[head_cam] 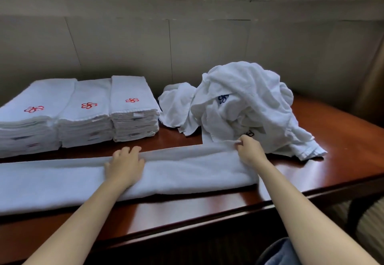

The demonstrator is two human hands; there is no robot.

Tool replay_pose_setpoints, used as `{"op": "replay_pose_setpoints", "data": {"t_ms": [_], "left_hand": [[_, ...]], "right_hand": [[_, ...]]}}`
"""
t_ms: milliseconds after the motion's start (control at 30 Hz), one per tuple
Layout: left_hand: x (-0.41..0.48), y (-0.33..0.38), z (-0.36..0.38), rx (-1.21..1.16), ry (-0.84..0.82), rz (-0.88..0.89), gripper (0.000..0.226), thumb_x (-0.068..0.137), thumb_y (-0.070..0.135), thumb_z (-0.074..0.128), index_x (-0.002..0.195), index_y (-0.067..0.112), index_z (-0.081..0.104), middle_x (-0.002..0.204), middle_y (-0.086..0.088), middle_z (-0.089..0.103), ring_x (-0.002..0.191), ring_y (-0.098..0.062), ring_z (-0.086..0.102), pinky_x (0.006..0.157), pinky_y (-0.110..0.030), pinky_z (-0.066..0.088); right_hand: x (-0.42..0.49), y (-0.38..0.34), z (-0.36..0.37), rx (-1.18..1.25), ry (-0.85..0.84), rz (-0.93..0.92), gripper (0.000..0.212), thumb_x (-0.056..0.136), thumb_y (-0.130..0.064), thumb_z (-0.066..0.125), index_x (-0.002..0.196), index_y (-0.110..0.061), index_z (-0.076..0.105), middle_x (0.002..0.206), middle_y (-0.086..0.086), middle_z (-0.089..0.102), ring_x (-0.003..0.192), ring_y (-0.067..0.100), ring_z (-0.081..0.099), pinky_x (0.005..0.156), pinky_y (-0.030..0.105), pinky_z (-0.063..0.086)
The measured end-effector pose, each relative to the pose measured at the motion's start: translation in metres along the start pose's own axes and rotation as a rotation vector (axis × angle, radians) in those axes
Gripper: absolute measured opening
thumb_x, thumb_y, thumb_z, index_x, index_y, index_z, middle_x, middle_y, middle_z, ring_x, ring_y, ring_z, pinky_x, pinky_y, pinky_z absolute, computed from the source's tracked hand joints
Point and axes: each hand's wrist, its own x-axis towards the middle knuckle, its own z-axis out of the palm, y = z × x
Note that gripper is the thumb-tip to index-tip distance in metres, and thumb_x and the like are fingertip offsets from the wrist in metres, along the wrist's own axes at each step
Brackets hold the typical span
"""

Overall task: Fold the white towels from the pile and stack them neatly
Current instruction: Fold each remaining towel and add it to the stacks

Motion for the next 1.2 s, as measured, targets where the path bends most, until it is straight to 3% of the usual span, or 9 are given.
{"op": "replay_pose_setpoints", "data": {"t_ms": [133, 300, 500, 600, 667, 800, 1033, 1100, 1200], "left_hand": [[0.002, 0.023, 0.004, -0.173, 0.105, 0.217, 0.028, 0.099, 0.025, 0.045, 0.123, 0.019, 0.057, 0.125, -0.005, 0.054, 0.114, -0.028, 0.045, 0.096, -0.037, 0.039], [0.007, 0.026, 0.013, -0.104, 0.053, 0.223, 0.030, 0.101, 0.032, 0.037, 0.125, 0.028, 0.056, 0.123, 0.000, 0.054, 0.115, -0.024, 0.050, 0.095, -0.035, 0.038], [0.005, 0.024, 0.015, -0.124, 0.085, 0.236, 0.028, 0.101, 0.032, 0.039, 0.120, 0.027, 0.059, 0.115, -0.001, 0.056, 0.108, -0.024, 0.051, 0.095, -0.036, 0.039], [0.003, 0.021, 0.013, -0.099, 0.010, 0.263, 0.038, 0.102, 0.032, 0.034, 0.135, 0.023, 0.049, 0.132, -0.003, 0.050, 0.121, -0.023, 0.046, 0.101, -0.034, 0.033], [0.002, 0.012, 0.010, -0.014, -0.093, 0.262, 0.049, 0.103, 0.038, 0.028, 0.148, 0.019, 0.032, 0.151, -0.006, 0.034, 0.139, -0.022, 0.031, 0.112, -0.035, 0.023], [-0.001, -0.029, 0.000, 0.080, -0.223, 0.124, 0.064, 0.099, 0.054, 0.017, 0.154, 0.022, 0.004, 0.161, -0.004, 0.001, 0.148, -0.020, 0.000, 0.118, -0.042, 0.004], [-0.007, -0.140, -0.031, 0.134, -0.157, -0.196, 0.062, 0.098, 0.056, 0.013, 0.154, 0.028, 0.009, 0.161, -0.007, 0.001, 0.148, -0.022, 0.001, 0.117, -0.048, 0.004], [-0.012, -0.172, -0.043, 0.189, -0.144, -0.316, 0.061, 0.098, 0.056, 0.011, 0.153, 0.030, 0.009, 0.161, -0.005, 0.000, 0.148, -0.022, 0.000, 0.115, -0.052, 0.002], [-0.027, -0.206, -0.056, 0.175, -0.150, -0.449, 0.059, 0.098, 0.055, 0.010, 0.153, 0.033, 0.009, 0.161, -0.003, -0.002, 0.148, -0.022, -0.001, 0.115, -0.053, 0.000]], "right_hand": [[0.004, -0.003, 0.008, -0.216, -0.030, 0.085, 0.014, 0.098, -0.021, 0.041, 0.089, -0.010, 0.044, 0.112, 0.017, 0.056, 0.093, 0.032, 0.050, 0.069, 0.032, 0.036], [-0.003, -0.027, 0.019, -0.523, -0.016, 0.142, 0.038, 0.090, -0.005, 0.046, 0.126, -0.008, 0.037, 0.126, 0.016, 0.048, 0.112, 0.035, 0.051, 0.070, 0.038, 0.038], [-0.013, -0.045, 0.048, -0.655, 0.168, -0.271, 0.032, 0.091, -0.010, 0.044, 0.122, -0.012, 0.047, 0.121, 0.009, 0.051, 0.112, 0.031, 0.047, 0.099, 0.041, 0.032], [-0.024, -0.061, 0.067, -0.332, -0.114, -0.427, 0.042, 0.101, -0.032, 0.036, 0.138, -0.014, 0.044, 0.142, 0.006, 0.044, 0.132, 0.024, 0.037, 0.110, 0.038, 0.024], [-0.036, -0.066, 0.082, -0.343, -0.331, -0.472, 0.054, 0.101, -0.045, 0.027, 0.149, -0.021, 0.027, 0.156, -0.001, 0.025, 0.144, 0.016, 0.018, 0.117, 0.040, 0.007], [-0.029, -0.058, 0.082, -0.532, -0.346, -0.502, 0.061, 0.098, -0.056, 0.017, 0.152, -0.027, 0.013, 0.160, -0.003, 0.010, 0.147, 0.015, 0.006, 0.118, 0.041, -0.002], [-0.021, -0.077, 0.089, -0.690, -0.260, -0.408, 0.053, 0.101, -0.036, 0.019, 0.152, -0.025, 0.011, 0.160, 0.003, 0.008, 0.147, 0.022, 0.003, 0.116, 0.049, -0.004], [-0.030, -0.100, 0.101, -0.703, -0.198, -0.484, 0.055, 0.099, -0.022, 0.027, 0.151, -0.022, 0.011, 0.160, 0.003, 0.009, 0.147, 0.023, 0.005, 0.116, 0.050, 0.000], [-0.054, -0.147, 0.127, -0.590, -0.187, -0.666, 0.047, 0.100, -0.024, 0.031, 0.147, -0.018, 0.028, 0.158, 0.004, 0.016, 0.146, 0.022, 0.009, 0.117, 0.047, 0.002]]}}
